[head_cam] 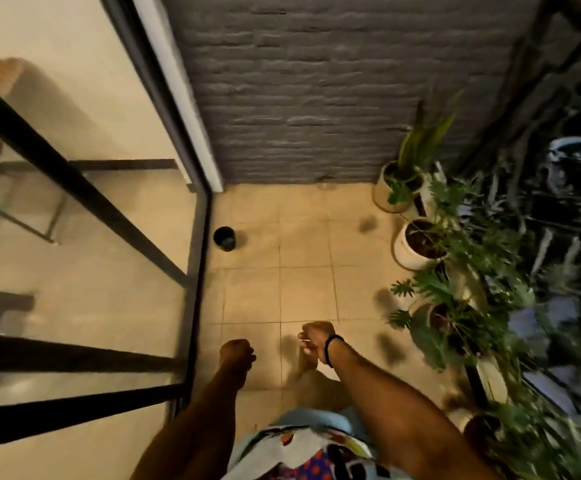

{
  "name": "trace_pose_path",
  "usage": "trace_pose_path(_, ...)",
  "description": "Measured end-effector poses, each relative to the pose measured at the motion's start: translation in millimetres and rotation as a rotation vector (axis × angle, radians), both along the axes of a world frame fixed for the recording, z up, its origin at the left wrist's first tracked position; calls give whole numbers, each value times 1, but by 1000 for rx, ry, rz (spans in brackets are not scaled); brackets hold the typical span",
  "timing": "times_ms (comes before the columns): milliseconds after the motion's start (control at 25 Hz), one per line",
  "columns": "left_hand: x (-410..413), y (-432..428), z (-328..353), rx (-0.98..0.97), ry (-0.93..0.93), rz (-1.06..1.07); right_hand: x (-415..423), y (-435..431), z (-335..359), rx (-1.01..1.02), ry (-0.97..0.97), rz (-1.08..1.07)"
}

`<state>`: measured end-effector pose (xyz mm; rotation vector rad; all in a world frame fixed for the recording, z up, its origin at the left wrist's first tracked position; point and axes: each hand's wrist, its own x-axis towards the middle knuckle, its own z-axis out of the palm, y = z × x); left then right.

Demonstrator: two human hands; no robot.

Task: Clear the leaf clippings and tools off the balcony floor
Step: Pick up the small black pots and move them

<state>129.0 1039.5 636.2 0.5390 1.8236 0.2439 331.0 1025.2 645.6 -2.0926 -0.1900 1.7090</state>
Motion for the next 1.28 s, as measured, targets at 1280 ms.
trace_pose_path(1280, -110, 692, -518, -195, 68, 107, -161, 681, -565, -146, -23, 285)
